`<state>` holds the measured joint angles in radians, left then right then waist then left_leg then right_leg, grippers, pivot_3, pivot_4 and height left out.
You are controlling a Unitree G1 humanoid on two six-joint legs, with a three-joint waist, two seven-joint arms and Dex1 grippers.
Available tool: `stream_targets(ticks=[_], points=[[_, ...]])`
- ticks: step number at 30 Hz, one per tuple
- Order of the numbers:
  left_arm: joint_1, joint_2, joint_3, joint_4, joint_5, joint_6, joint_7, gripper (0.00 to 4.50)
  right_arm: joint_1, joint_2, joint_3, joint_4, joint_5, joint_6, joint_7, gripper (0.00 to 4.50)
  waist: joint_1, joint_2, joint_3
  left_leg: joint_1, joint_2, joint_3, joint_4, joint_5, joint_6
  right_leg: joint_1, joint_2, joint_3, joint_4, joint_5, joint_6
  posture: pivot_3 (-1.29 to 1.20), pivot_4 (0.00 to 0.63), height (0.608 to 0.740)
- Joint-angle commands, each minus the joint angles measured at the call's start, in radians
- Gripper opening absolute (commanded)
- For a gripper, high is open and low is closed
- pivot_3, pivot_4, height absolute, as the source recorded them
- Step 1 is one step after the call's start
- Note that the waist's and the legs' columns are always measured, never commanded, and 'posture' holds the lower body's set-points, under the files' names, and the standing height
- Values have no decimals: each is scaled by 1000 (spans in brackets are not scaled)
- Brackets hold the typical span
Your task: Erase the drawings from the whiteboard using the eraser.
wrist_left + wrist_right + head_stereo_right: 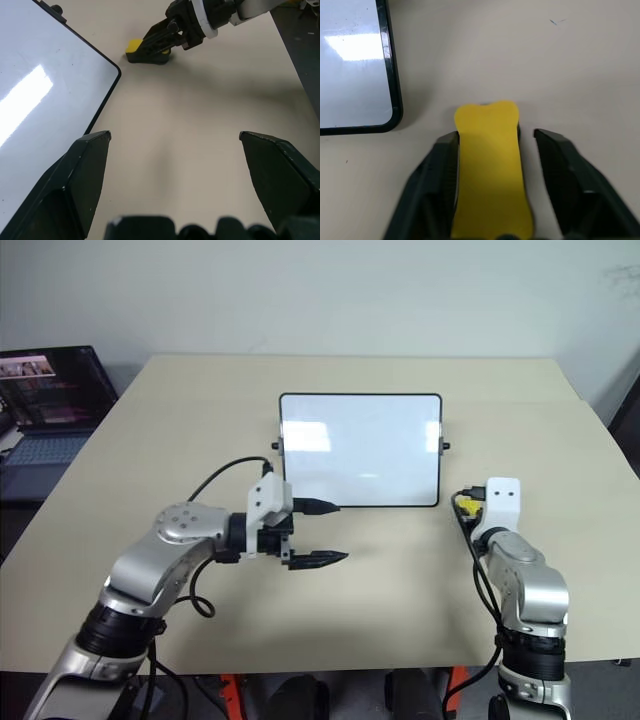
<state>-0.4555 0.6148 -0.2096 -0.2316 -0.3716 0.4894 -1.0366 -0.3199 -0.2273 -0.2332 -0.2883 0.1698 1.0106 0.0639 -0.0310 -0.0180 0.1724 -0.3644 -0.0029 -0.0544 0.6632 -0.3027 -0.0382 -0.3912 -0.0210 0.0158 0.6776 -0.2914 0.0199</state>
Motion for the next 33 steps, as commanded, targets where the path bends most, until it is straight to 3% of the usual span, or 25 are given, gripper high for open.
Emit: stream_targets(ticks=[1,2,3,12,18,23,33], points=[[-11,0,19,-18,0,-22,0,4500,3,-12,-9,-35,4,-5,1,3893,0,0,0,0,0,0,0,0,0,0,0,0,0,0,0,0,150,740],[-11,-1,19,-17,1,-23,0,4500,3,-12,-10,-35,4,-5,0,4346,0,0,0,0,0,0,0,0,0,0,0,0,0,0,0,0,150,740],[-12,-1,19,-17,1,-23,0,4500,2,-9,-13,-37,5,-1,-2,4463,0,0,0,0,0,0,0,0,0,0,0,0,0,0,0,0,150,740],[-6,-10,48,-27,-7,-25,31,4500,-13,-2,-41,-86,16,10,-23,4463,0,0,0,0,0,0,0,0,0,0,0,0,0,0,0,0,150,740],[2,-123,170,-11,21,-88,255,4500,11,-30,-60,-151,11,-23,-24,4463,1,0,0,0,0,0,0,0,0,0,0,0,0,0,0,0,150,740],[145,-215,230,-40,78,-131,456,4500,94,-43,-52,-196,12,-195,26,4463,-1,0,0,0,0,0,-1,0,0,0,0,1,-1,0,1,0,150,740],[533,-372,219,-237,270,-186,781,4500,408,29,-45,-254,3,-592,82,4463,3,0,0,1,0,0,0,0,0,1,-2,0,1,0,1,0,150,740]])
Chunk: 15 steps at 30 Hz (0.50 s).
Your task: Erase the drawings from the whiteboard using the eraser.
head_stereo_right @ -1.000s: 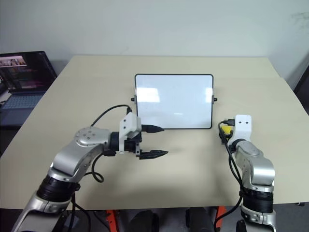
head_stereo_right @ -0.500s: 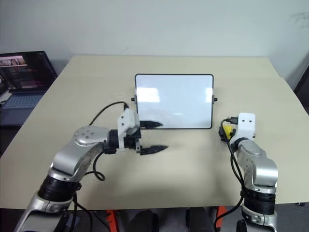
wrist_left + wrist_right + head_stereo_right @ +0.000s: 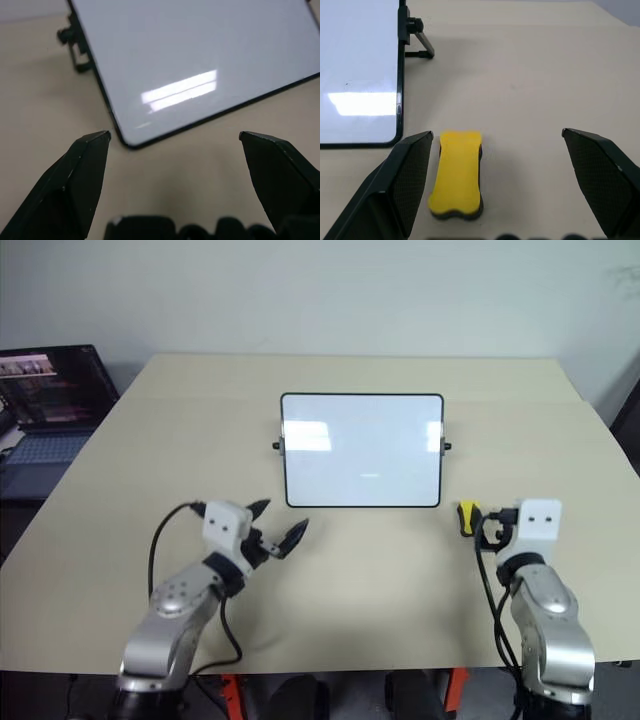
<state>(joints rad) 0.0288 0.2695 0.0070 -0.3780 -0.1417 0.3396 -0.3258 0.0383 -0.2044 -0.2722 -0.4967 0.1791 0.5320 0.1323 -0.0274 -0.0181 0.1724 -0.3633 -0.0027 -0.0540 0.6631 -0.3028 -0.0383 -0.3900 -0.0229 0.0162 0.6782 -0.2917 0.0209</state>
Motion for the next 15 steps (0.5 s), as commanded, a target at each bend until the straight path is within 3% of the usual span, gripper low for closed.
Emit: stream_targets(ticks=[1,7,15], points=[[78,-33,1,-98,58,-49,88,4500,78,12,-6,-41,-8,-146,17,4463,0,0,-1,1,0,0,0,0,0,1,0,0,0,0,0,0,150,740],[143,-67,19,-135,133,-71,185,4500,201,28,8,-18,-7,-327,55,4463,0,0,-1,3,2,4,0,0,0,0,2,3,0,0,0,0,150,740],[263,-146,-85,-239,185,-40,253,4500,255,37,6,-51,22,-300,41,4463,0,-1,-1,1,3,7,0,-1,0,0,3,6,-2,0,0,0,150,740]])
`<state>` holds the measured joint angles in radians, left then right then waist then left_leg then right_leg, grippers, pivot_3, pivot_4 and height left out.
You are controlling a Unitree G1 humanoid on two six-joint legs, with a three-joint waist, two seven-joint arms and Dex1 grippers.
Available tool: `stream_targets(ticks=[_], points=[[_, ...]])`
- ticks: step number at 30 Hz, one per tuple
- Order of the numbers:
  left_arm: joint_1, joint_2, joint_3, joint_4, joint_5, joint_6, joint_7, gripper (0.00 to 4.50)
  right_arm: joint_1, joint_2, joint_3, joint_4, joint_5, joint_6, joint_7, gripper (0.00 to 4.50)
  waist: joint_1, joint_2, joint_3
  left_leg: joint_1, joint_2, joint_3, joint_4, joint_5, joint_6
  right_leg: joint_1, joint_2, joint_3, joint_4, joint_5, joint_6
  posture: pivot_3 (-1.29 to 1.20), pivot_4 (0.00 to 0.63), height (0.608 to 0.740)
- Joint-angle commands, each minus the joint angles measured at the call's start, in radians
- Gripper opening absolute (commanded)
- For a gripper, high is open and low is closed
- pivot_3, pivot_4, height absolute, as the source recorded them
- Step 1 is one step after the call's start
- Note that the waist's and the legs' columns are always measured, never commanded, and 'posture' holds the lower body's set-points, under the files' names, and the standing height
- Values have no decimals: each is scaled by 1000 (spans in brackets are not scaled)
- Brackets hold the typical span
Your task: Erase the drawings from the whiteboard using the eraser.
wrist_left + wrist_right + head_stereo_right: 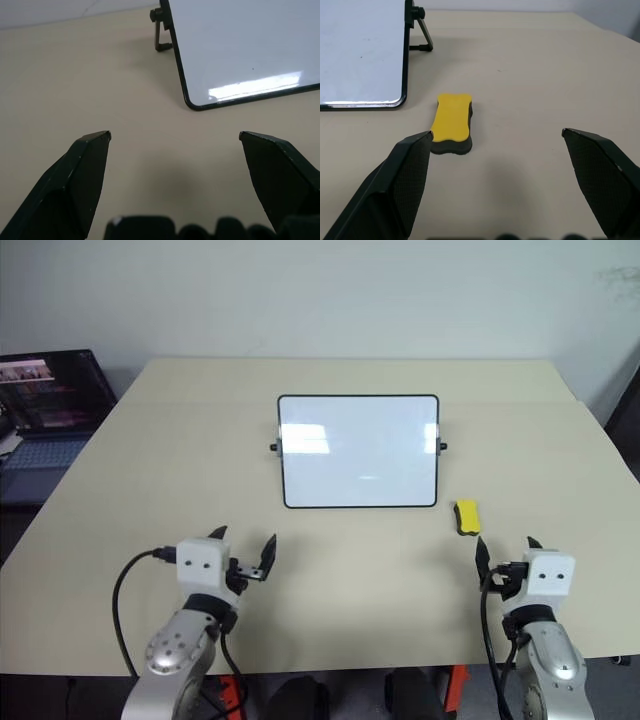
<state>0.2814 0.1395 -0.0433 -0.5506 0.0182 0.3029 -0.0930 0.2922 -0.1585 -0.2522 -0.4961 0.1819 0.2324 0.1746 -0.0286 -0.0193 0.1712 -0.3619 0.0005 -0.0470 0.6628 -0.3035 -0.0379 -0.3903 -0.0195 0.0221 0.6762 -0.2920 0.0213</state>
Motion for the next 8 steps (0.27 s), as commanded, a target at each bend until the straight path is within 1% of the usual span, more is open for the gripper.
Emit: stream_targets(ticks=[1,3,5,8], points=[[13,-20,-40,-72,26,-1,21,4500,9,-9,-16,-64,22,6,-2,4463,2,0,0,0,0,-1,0,0,0,0,0,-1,0,0,0,0,150,740],[17,-20,-35,-78,20,2,18,4500,29,-7,-12,-106,27,25,-6,4463,3,0,0,0,0,-3,0,0,0,1,0,-4,0,-2,3,0,150,740],[36,-16,-43,-67,26,-15,16,4500,62,-1,-16,-139,31,40,-11,4463,3,1,0,-1,0,-5,0,0,0,1,0,-5,0,-3,3,0,150,740],[55,-21,-56,-94,34,3,21,4500,103,-2,-18,-153,40,39,0,4463,3,1,0,-1,0,-5,-1,0,0,1,0,-5,0,-3,3,0,150,740]])
